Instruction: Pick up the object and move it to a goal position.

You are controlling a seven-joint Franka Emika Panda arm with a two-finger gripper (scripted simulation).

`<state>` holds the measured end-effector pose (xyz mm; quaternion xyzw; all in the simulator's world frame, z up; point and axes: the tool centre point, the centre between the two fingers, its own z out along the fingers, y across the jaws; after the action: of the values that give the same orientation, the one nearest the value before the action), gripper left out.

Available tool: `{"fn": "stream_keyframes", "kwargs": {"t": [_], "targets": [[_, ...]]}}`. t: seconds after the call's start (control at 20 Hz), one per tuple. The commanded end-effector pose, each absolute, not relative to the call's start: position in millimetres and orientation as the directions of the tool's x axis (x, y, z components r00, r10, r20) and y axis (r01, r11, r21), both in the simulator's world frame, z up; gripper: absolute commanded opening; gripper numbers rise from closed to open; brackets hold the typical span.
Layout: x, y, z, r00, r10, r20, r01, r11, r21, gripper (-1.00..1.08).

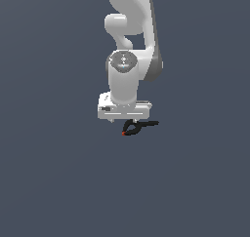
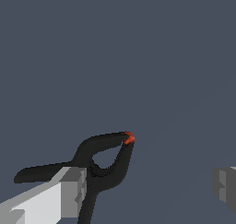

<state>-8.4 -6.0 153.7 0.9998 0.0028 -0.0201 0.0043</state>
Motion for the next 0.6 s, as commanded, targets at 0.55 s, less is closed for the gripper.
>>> {"fn": "stream_keyframes", "kwargs": {"t": [0.55], "targets": [[-8,-19,153,0.999,-0.027,-0.044,-0.026,-1.000,0.015,0.28]]}}
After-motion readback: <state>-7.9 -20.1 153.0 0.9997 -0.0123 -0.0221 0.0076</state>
